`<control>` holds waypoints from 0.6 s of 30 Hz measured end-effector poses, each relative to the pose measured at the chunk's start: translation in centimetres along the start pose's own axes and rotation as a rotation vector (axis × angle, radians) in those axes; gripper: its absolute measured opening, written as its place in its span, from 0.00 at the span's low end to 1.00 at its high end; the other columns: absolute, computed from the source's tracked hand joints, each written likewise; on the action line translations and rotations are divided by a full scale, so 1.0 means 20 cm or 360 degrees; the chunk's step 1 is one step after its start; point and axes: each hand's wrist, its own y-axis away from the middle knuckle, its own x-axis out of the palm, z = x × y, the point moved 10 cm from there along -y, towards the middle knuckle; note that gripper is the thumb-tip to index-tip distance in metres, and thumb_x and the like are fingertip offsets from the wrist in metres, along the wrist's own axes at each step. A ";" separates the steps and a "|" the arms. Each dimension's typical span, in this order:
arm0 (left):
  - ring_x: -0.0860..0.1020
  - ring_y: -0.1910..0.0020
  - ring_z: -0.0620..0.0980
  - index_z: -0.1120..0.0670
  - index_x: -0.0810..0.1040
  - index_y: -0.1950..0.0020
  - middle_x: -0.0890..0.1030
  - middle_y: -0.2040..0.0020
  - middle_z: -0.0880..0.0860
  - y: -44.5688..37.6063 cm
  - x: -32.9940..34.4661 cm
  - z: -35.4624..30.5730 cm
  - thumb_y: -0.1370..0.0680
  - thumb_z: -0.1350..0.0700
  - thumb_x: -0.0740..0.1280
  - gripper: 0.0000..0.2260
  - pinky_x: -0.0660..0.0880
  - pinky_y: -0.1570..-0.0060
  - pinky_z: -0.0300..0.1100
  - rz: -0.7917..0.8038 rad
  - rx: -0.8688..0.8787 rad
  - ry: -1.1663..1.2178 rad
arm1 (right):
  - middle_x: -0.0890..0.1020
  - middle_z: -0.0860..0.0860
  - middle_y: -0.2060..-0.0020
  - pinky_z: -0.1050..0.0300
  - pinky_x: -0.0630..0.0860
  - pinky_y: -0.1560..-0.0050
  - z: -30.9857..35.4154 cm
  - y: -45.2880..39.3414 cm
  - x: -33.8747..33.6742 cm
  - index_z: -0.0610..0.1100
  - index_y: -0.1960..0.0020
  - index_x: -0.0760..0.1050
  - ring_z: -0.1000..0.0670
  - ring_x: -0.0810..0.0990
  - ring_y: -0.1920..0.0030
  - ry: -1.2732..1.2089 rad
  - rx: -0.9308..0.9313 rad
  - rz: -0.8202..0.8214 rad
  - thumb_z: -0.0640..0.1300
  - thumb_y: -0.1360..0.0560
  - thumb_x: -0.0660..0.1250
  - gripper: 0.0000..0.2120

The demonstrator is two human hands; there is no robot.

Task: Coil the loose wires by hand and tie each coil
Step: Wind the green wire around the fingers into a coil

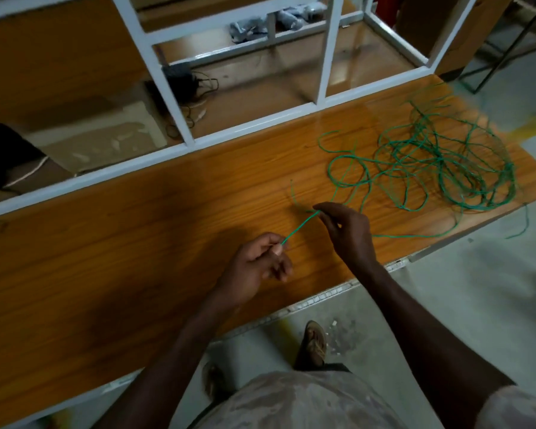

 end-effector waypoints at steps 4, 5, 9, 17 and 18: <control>0.68 0.66 0.46 0.60 0.76 0.26 0.73 0.64 0.52 0.27 -0.12 -0.04 0.12 0.60 0.59 0.16 0.75 0.54 0.45 0.0394 -0.0191 0.0250 | 0.88 0.50 0.43 0.50 0.79 0.36 0.30 0.04 0.27 0.46 0.41 0.87 0.48 0.85 0.40 -0.0035 -0.0103 0.0030 0.44 0.18 0.73 0.08; 0.67 0.67 0.46 0.60 0.77 0.26 0.71 0.65 0.51 0.33 -0.16 -0.07 0.13 0.59 0.59 0.16 0.75 0.54 0.45 0.0447 -0.0194 0.0288 | 0.88 0.50 0.43 0.50 0.78 0.36 0.39 0.05 0.34 0.46 0.41 0.87 0.48 0.85 0.40 -0.0068 -0.0127 0.0056 0.44 0.18 0.72 0.08; 0.67 0.70 0.44 0.56 0.82 0.34 0.69 0.67 0.50 0.46 -0.38 -0.21 0.16 0.51 0.65 0.14 0.77 0.57 0.43 0.0356 -0.0013 0.0510 | 0.88 0.49 0.42 0.41 0.77 0.34 0.65 0.10 0.60 0.46 0.39 0.86 0.47 0.84 0.39 -0.0138 -0.0158 0.0215 0.46 0.16 0.68 0.10; 0.82 0.34 0.55 0.51 0.68 0.20 0.83 0.33 0.45 0.46 -0.88 -0.48 0.10 0.57 0.51 0.19 0.80 0.40 0.47 -0.0322 0.0558 0.0867 | 0.87 0.46 0.48 0.36 0.65 0.24 0.72 0.26 0.98 0.50 0.28 0.74 0.41 0.85 0.45 0.0221 -0.0239 0.0783 0.49 0.12 0.59 0.14; 0.80 0.30 0.55 0.50 0.66 0.18 0.81 0.30 0.44 0.45 -0.94 -0.50 0.11 0.55 0.54 0.20 0.79 0.36 0.49 -0.0409 0.0599 0.0828 | 0.86 0.48 0.52 0.42 0.73 0.32 0.73 0.29 0.99 0.50 0.29 0.73 0.44 0.85 0.50 0.0141 -0.0248 0.0822 0.48 0.12 0.60 0.13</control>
